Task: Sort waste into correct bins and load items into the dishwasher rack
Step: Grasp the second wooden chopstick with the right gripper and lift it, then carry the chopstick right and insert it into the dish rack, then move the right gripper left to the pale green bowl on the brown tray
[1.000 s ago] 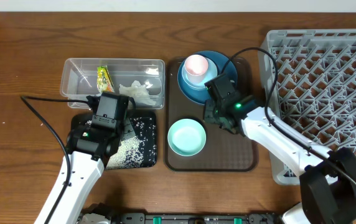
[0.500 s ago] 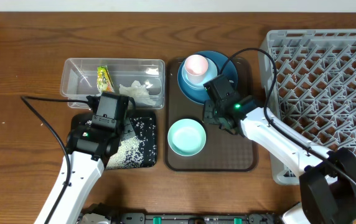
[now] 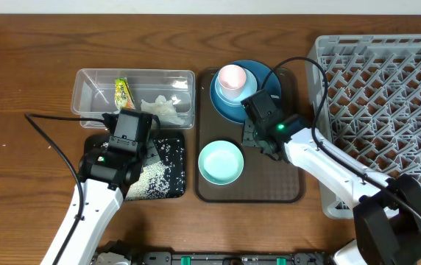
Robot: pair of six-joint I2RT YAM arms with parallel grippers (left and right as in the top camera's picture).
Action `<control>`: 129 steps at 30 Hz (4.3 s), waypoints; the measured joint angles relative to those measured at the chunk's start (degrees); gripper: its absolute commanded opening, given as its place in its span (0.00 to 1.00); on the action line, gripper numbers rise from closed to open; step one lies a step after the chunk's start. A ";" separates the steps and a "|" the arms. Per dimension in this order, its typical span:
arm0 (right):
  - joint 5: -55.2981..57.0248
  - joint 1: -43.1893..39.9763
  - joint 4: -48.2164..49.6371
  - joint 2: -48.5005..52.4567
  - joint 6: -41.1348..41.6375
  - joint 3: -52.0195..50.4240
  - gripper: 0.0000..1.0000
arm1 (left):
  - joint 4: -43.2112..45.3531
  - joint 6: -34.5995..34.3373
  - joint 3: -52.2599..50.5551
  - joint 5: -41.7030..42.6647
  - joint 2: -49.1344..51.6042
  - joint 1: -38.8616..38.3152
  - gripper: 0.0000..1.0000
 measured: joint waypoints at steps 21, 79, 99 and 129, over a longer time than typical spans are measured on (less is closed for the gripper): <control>0.39 0.00 0.42 0.00 0.00 0.00 0.13 | 0.00 0.00 0.00 0.00 -0.02 0.00 0.56; 8.87 -20.09 -24.15 -23.34 -33.44 -0.20 0.01 | 0.00 0.00 0.00 0.00 0.00 0.00 0.56; 9.53 -22.88 -23.74 -23.17 -34.14 -0.57 0.01 | 0.00 0.00 0.00 0.00 0.00 0.00 0.56; 1.62 -24.15 -19.71 -19.39 -31.56 -1.49 0.35 | 0.00 0.00 0.00 0.00 0.00 0.00 0.56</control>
